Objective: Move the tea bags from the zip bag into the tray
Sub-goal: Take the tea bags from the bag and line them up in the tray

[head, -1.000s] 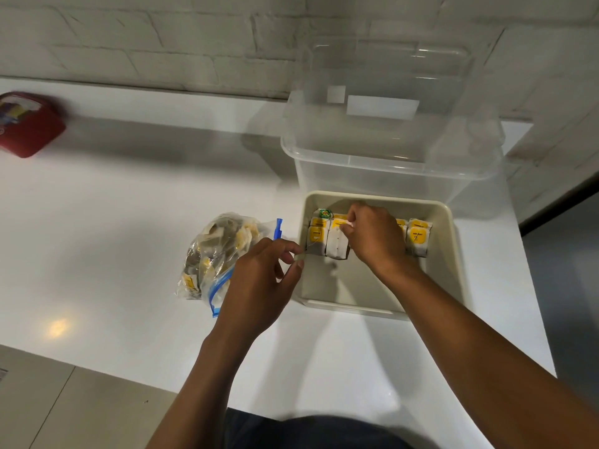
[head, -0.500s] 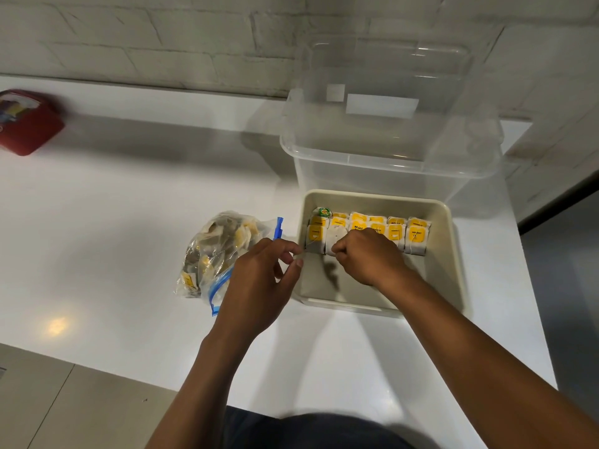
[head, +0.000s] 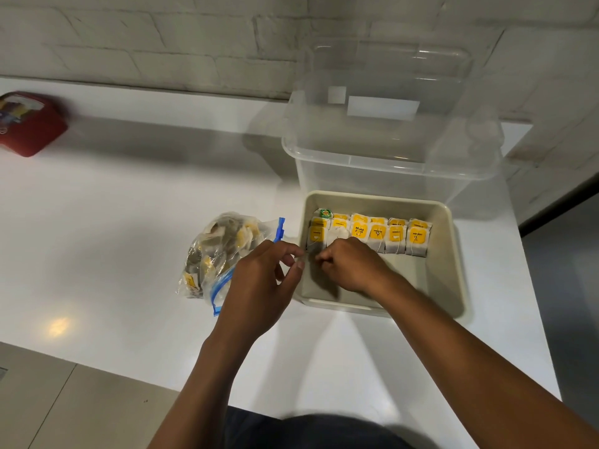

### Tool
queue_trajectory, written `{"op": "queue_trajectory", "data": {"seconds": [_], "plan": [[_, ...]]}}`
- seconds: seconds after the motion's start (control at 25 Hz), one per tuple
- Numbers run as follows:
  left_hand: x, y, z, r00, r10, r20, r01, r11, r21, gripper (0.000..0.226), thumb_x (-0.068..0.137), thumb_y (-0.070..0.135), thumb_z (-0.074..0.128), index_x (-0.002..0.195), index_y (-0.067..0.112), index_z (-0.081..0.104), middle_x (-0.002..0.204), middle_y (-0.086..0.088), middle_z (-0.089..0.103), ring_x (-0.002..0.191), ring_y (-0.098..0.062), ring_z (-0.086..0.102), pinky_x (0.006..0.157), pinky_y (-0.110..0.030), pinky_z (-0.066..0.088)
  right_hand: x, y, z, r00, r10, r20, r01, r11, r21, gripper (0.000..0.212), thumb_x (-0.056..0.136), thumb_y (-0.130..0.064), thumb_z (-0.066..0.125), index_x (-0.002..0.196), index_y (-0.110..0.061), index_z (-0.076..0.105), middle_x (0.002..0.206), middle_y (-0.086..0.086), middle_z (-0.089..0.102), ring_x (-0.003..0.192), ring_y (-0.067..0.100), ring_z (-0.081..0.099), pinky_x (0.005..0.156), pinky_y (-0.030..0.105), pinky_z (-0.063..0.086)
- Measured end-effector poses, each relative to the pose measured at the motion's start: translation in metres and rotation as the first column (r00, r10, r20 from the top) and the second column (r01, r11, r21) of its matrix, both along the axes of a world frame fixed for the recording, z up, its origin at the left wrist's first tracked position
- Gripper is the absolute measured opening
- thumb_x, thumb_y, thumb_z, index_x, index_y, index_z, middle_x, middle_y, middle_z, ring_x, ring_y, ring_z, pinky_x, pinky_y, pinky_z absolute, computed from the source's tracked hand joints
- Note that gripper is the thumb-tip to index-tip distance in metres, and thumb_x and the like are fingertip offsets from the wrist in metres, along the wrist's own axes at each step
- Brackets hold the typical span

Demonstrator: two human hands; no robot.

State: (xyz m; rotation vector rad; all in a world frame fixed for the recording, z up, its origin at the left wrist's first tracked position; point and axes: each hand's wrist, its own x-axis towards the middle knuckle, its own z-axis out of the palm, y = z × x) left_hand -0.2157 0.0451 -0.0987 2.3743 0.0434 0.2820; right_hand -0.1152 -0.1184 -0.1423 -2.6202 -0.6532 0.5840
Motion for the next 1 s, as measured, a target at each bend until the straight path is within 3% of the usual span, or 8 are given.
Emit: {"op": "queue_trajectory", "data": {"seconds": [0.16, 0.24, 0.44, 0.52, 0.6, 0.72, 0.84, 1.0], "plan": [[-0.004, 0.002, 0.003, 1.0, 0.01, 0.009, -0.01, 1.0, -0.004, 0.011, 0.09, 0.026, 0.069, 0.1, 0.03, 0.068, 0.083, 0.015, 0.062, 0.071, -0.009, 0.061, 0.064, -0.02, 0.048, -0.001, -0.001, 0.003, 1.0, -0.026, 0.001, 0.026, 0.999, 0.021, 0.026, 0.092, -0.022, 0.054, 0.102, -0.026, 0.077, 0.102, -0.002, 0.074, 0.094, 0.023, 0.066, 0.079, 0.039, 0.057], [-0.011, 0.005, 0.008, 0.999, 0.046, 0.015, -0.046, 0.999, -0.016, 0.011, 0.09, 0.023, 0.069, 0.098, 0.029, 0.068, 0.084, 0.014, 0.064, 0.071, -0.009, 0.062, 0.064, -0.019, 0.048, -0.004, -0.003, 0.014, 0.995, -0.1, 0.021, 0.096, 0.987, 0.129, 0.023, 0.092, -0.024, 0.056, 0.094, -0.026, 0.079, 0.094, -0.007, 0.076, 0.089, 0.017, 0.068, 0.079, 0.035, 0.056], [-0.031, 0.025, 0.019, 0.974, 0.227, 0.004, -0.227, 0.973, 0.039, 0.012, 0.089, 0.016, 0.068, 0.095, 0.026, 0.07, 0.081, 0.017, 0.07, 0.07, 0.003, 0.065, 0.065, -0.003, 0.041, -0.035, 0.011, 0.062, 0.956, -0.289, 0.048, 0.241, 0.869, 0.433, 0.016, 0.091, -0.021, 0.062, 0.09, -0.026, 0.078, 0.082, -0.014, 0.074, 0.071, -0.005, 0.061, 0.067, 0.003, 0.041], [-0.037, 0.029, 0.017, 0.974, 0.225, -0.03, -0.222, 0.972, 0.076, 0.014, 0.09, 0.013, 0.065, 0.093, 0.026, 0.071, 0.084, 0.016, 0.072, 0.072, 0.003, 0.065, 0.065, -0.005, 0.044, -0.056, 0.026, 0.076, 0.96, -0.279, 0.035, 0.223, 0.831, 0.509, 0.015, 0.089, -0.018, 0.064, 0.091, -0.025, 0.078, 0.082, -0.014, 0.074, 0.07, -0.004, 0.063, 0.068, 0.004, 0.044], [-0.041, 0.036, 0.014, 0.971, 0.232, -0.054, -0.222, 0.963, 0.153, 0.02, 0.092, 0.01, 0.061, 0.096, 0.025, 0.072, 0.084, 0.009, 0.072, 0.069, -0.011, 0.065, 0.061, -0.019, 0.047, -0.075, 0.045, 0.08, 0.972, -0.234, 0.025, 0.182, 0.815, 0.55, 0.016, 0.09, -0.016, 0.064, 0.095, -0.023, 0.078, 0.085, -0.012, 0.075, 0.075, 0.001, 0.067, 0.072, 0.01, 0.049], [-0.044, 0.045, 0.011, 0.969, 0.156, -0.192, -0.108, 0.966, 0.236, 0.037, 0.096, 0.005, 0.048, 0.125, 0.022, 0.064, 0.084, 0.0, 0.064, 0.063, -0.014, 0.049, 0.056, -0.018, 0.031, -0.088, 0.077, 0.07, 0.984, -0.167, 0.054, 0.118, 0.856, 0.504, 0.023, 0.091, -0.012, 0.058, 0.102, -0.021, 0.076, 0.093, -0.005, 0.076, 0.084, 0.011, 0.068, 0.081, 0.025, 0.053], [-0.044, 0.052, 0.01, 0.925, 0.098, -0.368, -0.042, 0.987, 0.156, 0.048, 0.098, 0.001, 0.04, 0.141, 0.02, 0.047, 0.101, -0.003, 0.063, 0.084, -0.021, 0.058, 0.066, -0.015, 0.038, -0.085, 0.105, 0.051, 0.991, -0.101, 0.087, 0.066, 0.939, 0.337, 0.028, 0.09, -0.007, 0.052, 0.104, -0.017, 0.073, 0.1, 0.004, 0.073, 0.096, 0.025, 0.065, 0.084, 0.035, 0.052], [-0.045, 0.079, 0.013, 0.921, 0.101, -0.377, -0.067, 0.992, 0.103, 0.062, 0.092, -0.007, 0.038, 0.149, 0.018, 0.034, 0.134, -0.009, 0.056, 0.115, -0.029, 0.056, 0.082, -0.018, 0.034, -0.073, 0.135, 0.049, 0.986, -0.148, 0.072, 0.138, 0.981, 0.134, 0.027, 0.093, -0.003, 0.048, 0.117, -0.007, 0.06, 0.117, 0.013, 0.062, 0.108, 0.033, 0.059, 0.081, 0.034, 0.046]]}}
